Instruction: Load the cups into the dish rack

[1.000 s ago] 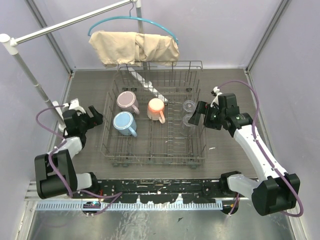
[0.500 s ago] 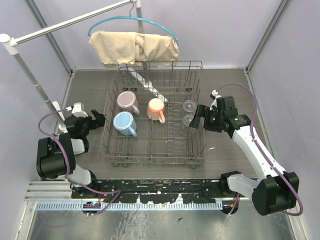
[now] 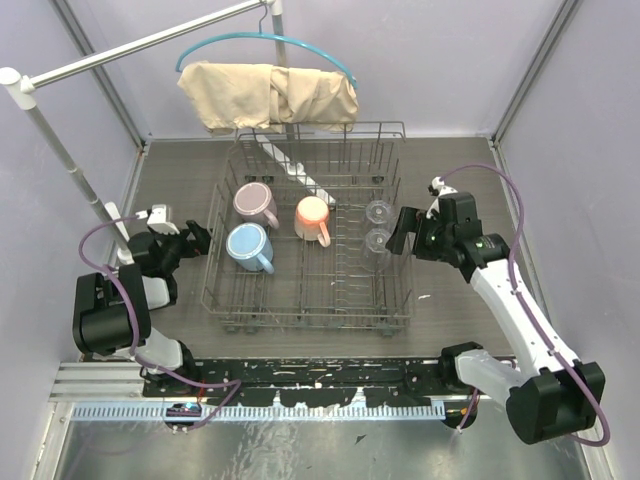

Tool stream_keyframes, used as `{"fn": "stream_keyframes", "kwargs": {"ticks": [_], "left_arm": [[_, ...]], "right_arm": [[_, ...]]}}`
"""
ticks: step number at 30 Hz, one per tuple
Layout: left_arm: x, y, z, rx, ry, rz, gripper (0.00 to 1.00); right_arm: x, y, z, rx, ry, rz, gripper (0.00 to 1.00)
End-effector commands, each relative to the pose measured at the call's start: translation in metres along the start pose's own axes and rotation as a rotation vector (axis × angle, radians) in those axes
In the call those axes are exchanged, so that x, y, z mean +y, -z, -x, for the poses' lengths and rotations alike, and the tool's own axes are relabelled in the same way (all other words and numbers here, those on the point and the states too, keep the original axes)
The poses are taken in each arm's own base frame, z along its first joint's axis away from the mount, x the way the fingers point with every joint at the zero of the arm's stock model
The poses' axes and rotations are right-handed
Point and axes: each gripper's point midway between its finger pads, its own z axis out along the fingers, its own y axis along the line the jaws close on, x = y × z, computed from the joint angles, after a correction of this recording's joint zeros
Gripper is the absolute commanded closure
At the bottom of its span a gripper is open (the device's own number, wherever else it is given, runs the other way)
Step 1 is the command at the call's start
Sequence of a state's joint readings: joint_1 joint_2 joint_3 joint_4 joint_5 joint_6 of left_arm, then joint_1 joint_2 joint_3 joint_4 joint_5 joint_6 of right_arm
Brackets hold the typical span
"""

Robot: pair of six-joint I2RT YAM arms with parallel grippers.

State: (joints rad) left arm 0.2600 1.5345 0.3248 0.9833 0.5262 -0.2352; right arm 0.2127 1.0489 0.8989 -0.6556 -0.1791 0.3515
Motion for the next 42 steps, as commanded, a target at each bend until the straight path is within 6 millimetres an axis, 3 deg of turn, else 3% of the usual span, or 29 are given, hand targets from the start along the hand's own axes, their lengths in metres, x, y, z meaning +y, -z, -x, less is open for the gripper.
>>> {"fn": "stream_keyframes", "kwargs": {"ticks": [1,5,10,12,16,18,23,25,28,34,38,42], "left_arm": [[-0.002,-0.004,0.017,-0.052,-0.058,-0.022,0.02],[-0.001,-0.003,0.018,-0.053,-0.059,-0.021,0.02],[-0.001,-0.004,0.017,-0.053,-0.059,-0.021,0.02],[-0.002,-0.004,0.017,-0.053,-0.058,-0.022,0.02],[-0.001,-0.004,0.017,-0.053,-0.058,-0.021,0.02],[-0.001,-0.004,0.017,-0.053,-0.058,-0.02,0.02],[-0.001,-0.004,0.018,-0.054,-0.058,-0.021,0.02],[-0.001,-0.004,0.017,-0.053,-0.059,-0.021,0.02],[-0.002,-0.004,0.017,-0.053,-0.058,-0.021,0.02],[-0.001,-0.004,0.017,-0.051,-0.057,-0.021,0.02],[-0.002,-0.004,0.017,-0.053,-0.059,-0.019,0.02],[-0.001,-0.004,0.018,-0.053,-0.059,-0.019,0.02]], "right_arm": [[0.004,0.035,0.057,-0.222,0.032,-0.046,0.0],[-0.027,0.047,0.074,-0.268,0.035,-0.208,0.0],[-0.093,0.05,0.082,-0.34,-0.036,-0.431,0.0],[-0.112,0.041,0.081,-0.344,-0.029,-0.451,0.0],[-0.121,0.013,0.073,-0.309,0.032,-0.315,0.0],[-0.135,0.003,0.063,-0.317,-0.002,-0.295,0.0],[-0.145,-0.009,0.058,-0.53,0.012,-0.218,0.0],[-0.146,-0.003,0.068,-0.698,0.053,-0.216,0.0],[-0.155,-0.002,0.06,-0.824,0.084,-0.249,0.0],[-0.15,-0.028,0.051,-0.855,0.094,-0.141,0.0],[-0.143,-0.032,0.063,-0.909,0.157,-0.093,0.0],[-0.144,-0.055,0.067,-0.851,0.18,-0.064,0.0]]}}
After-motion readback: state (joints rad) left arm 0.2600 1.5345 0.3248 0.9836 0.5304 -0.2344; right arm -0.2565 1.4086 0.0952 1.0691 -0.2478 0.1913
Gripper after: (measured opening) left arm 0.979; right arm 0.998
